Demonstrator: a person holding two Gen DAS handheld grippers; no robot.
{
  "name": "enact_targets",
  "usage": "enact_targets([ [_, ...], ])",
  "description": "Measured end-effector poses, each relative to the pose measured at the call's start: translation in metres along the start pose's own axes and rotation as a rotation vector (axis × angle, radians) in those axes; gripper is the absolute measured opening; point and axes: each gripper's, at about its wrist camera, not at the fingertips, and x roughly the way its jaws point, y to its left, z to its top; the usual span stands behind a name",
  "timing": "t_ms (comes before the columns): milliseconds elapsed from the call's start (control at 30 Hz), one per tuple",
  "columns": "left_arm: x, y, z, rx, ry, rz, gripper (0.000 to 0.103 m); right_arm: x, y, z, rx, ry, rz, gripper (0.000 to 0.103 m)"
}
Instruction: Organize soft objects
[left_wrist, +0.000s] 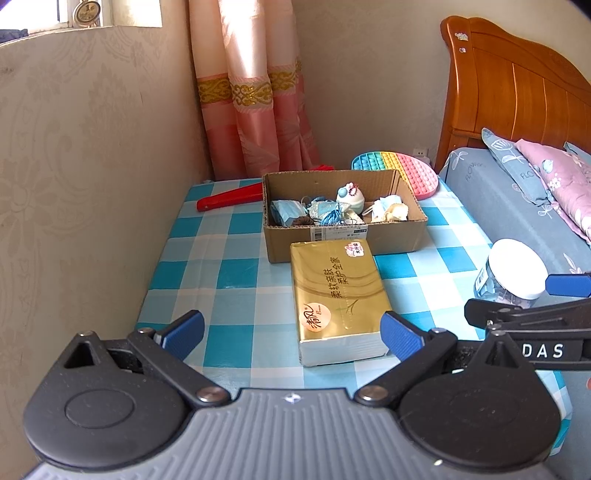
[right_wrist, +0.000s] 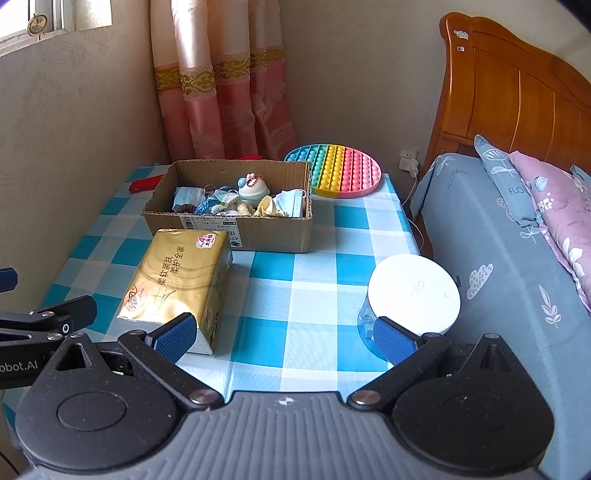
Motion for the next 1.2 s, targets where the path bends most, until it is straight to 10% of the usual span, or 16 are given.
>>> enact_targets([
  [1200,-0.0016,0.0004,-0.0002,-0.002,-0.001,-0.001,0.101,-0.0023,-0.0011,-0.0005,-0.004,-0.01,-0.01,0.103],
])
